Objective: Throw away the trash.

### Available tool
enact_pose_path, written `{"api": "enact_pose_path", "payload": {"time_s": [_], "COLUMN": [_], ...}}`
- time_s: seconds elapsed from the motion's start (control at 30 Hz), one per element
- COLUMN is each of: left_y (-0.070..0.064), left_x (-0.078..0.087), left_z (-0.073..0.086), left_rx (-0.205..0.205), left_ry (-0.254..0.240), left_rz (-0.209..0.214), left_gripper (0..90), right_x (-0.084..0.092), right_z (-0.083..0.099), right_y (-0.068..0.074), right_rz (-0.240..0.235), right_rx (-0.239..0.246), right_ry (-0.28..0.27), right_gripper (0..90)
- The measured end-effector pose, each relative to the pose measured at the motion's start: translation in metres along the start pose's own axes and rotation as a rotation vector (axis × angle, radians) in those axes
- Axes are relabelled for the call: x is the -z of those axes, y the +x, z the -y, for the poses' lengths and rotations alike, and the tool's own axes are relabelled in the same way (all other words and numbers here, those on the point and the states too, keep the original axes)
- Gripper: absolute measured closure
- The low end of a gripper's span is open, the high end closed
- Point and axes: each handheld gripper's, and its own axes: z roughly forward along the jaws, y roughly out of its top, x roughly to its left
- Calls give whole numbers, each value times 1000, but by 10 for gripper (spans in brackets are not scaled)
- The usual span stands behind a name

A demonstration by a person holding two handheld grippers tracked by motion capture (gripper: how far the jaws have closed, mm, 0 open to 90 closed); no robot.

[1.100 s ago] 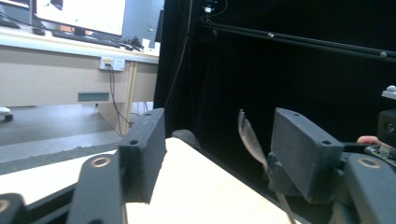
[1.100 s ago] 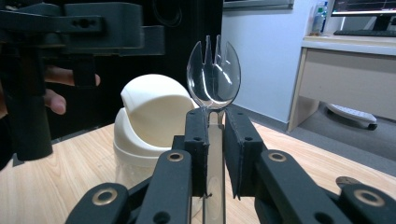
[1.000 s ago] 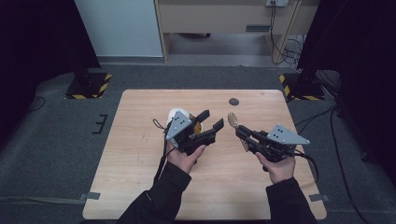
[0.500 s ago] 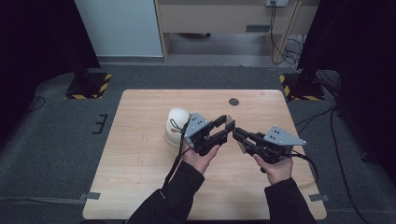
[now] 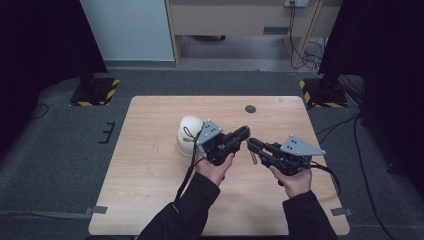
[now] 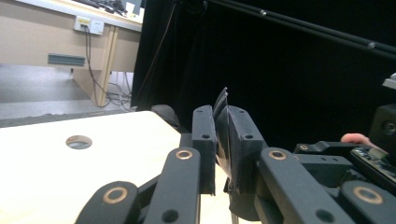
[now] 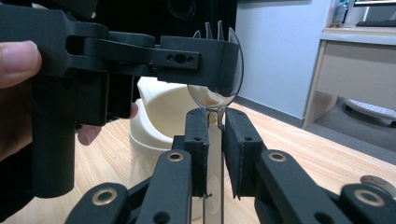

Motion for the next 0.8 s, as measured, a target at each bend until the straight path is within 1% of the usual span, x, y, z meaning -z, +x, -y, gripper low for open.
{"api": "enact_pose_path", "payload": {"time_s": [0.1, 0.13, 0.17, 0.2, 0.27, 0.3, 0.33, 0.37, 0.4, 0.43, 0.47, 0.5, 0.53, 0.57, 0.6, 0.63, 0.67, 0.7, 0.77, 0.8], "left_y": [0, 1, 1, 3, 5, 7, 9, 11, 16, 16, 18, 22, 23, 26, 31, 31, 33, 36, 38, 40], "left_x": [2, 5, 5, 10, 13, 16, 19, 22, 28, 28, 31, 35, 37, 39, 43, 43, 45, 47, 49, 50], "left_z": [-1, -3, -3, -6, -8, -9, -11, -13, -17, -17, -20, -22, -24, -26, -29, -29, -31, -34, -36, -38], "left_rx": [-7, -27, -27, -54, -57, -64, -71, -78, -92, -92, -98, -102, -103, -107, -106, -106, -104, -111, -117, -126], "left_ry": [-4, -7, -7, -14, -19, -20, -24, -30, -40, -40, -46, -54, -57, -59, -66, -66, -73, -82, -84, -87], "left_rz": [2, -6, -6, -24, -31, -37, -45, -52, -65, -65, -74, -84, -89, -97, -111, -111, -117, -128, -135, -145], "left_gripper": [828, 829, 829, 829, 828, 828, 828, 828, 828, 828, 828, 828, 827, 827, 827, 827, 828, 828, 828, 827], "right_x": [1, 2, 2, 6, 8, 9, 12, 12, 15, 16, 16, 16, 17, 17, 17, 17, 16, 16, 15, 14], "right_z": [-1, -2, -2, -4, -5, -7, -7, -7, -5, -3, -3, -1, 4, 4, 10, 10, 17, 20, 23, 33], "right_y": [0, -1, -1, -3, -4, -5, -8, -8, -12, -14, -14, -17, -21, -21, -26, -26, -30, -32, -33, -39], "right_rz": [-10, -5, -5, 9, 16, 21, 37, 37, 53, 61, 61, 71, 92, 92, 115, 115, 133, 141, 147, 167], "right_rx": [-16, -23, -23, -28, -30, -31, -28, -28, -42, -46, -46, -53, -56, -56, -62, -62, -62, -65, -66, -70], "right_ry": [-14, -23, -23, -30, -34, -38, -40, -40, -43, -42, -42, -36, -19, -19, 4, 4, 29, 39, 48, 81], "right_gripper": [792, 758, 758, 739, 732, 717, 691, 691, 669, 659, 659, 646, 621, 621, 602, 602, 587, 577, 564, 529]}}
